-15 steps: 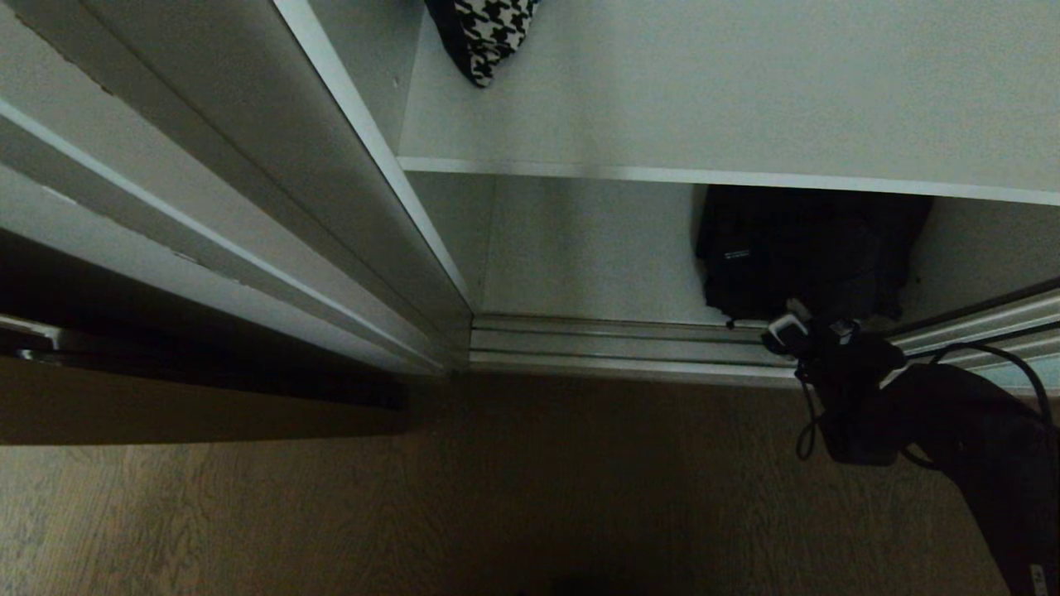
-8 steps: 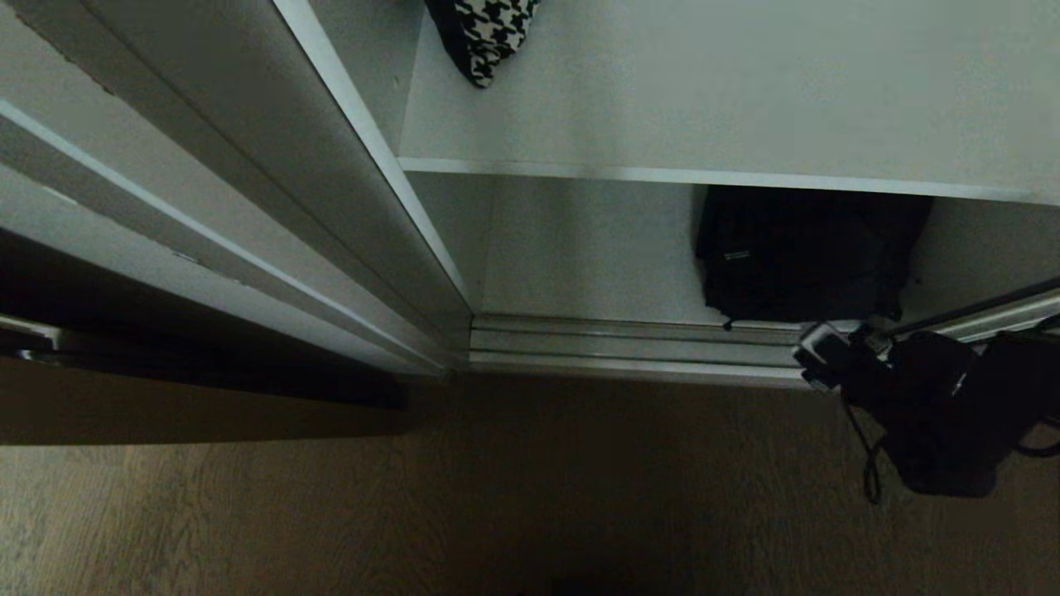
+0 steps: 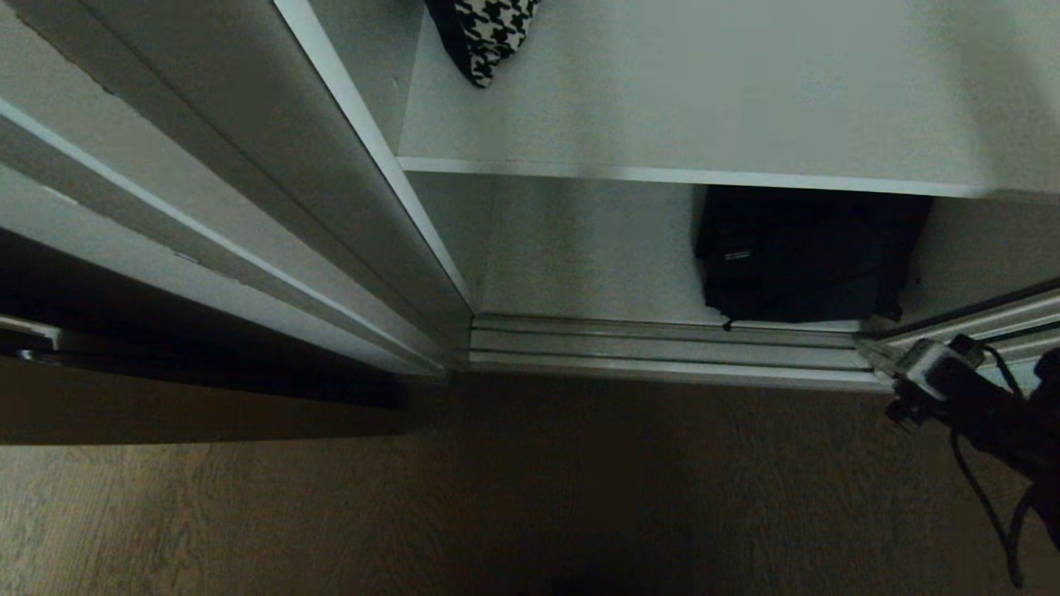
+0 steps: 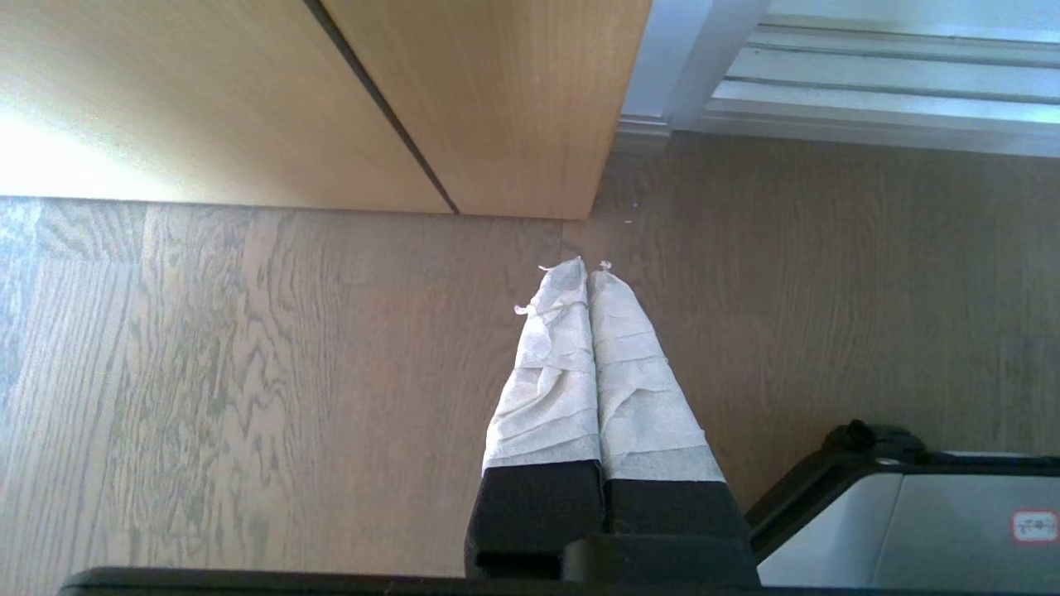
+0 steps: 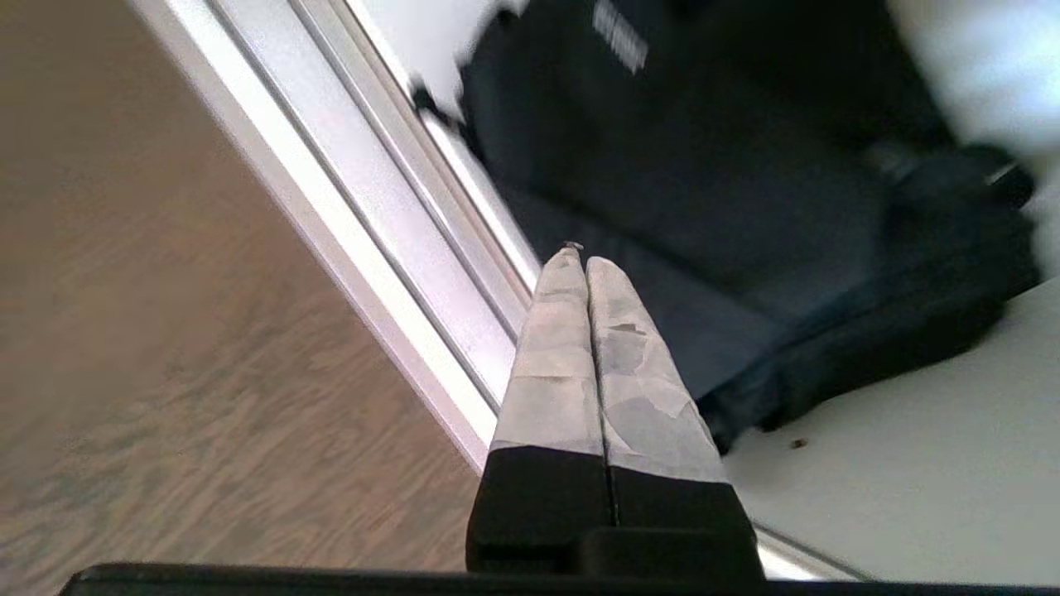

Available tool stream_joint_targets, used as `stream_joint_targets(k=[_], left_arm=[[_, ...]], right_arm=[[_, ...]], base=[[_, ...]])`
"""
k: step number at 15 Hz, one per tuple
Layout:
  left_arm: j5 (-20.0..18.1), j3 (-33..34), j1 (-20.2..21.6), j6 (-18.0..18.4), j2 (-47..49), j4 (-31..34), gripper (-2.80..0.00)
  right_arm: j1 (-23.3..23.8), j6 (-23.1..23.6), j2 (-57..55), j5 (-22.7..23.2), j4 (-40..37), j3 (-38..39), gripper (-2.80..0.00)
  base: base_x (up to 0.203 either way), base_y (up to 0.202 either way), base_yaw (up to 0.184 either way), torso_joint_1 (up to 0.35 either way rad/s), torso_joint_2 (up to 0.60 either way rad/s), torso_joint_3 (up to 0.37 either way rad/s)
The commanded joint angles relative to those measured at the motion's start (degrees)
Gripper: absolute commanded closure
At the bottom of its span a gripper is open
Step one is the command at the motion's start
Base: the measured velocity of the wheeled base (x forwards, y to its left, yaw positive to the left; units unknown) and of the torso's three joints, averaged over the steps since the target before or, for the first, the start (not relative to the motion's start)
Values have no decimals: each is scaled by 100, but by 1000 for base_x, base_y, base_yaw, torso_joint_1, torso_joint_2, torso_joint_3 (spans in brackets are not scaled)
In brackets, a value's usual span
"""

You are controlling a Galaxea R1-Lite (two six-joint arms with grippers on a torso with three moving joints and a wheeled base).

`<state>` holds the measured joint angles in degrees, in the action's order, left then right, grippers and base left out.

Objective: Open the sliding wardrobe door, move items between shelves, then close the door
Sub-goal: Place the bag on the lower shelf

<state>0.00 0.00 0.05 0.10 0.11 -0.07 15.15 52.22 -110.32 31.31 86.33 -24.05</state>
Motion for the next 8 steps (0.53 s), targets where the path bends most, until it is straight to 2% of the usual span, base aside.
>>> stream_joint_targets(k=[1, 5, 8], left_arm=[[0, 0, 4, -1, -2, -1, 0], [9, 0, 4, -1, -2, -1, 0], [0, 0, 2, -1, -2, -1, 0]], right_arm=[[60, 56, 1146, 191, -207, 449, 0], [2, 72, 2386, 272, -1322, 591, 0], [-7, -51, 3444, 121, -2439, 608, 0]], base=[[0, 0, 0, 0, 0, 0], [0, 0, 0, 0, 0, 0], [0, 0, 0, 0, 0, 0]])
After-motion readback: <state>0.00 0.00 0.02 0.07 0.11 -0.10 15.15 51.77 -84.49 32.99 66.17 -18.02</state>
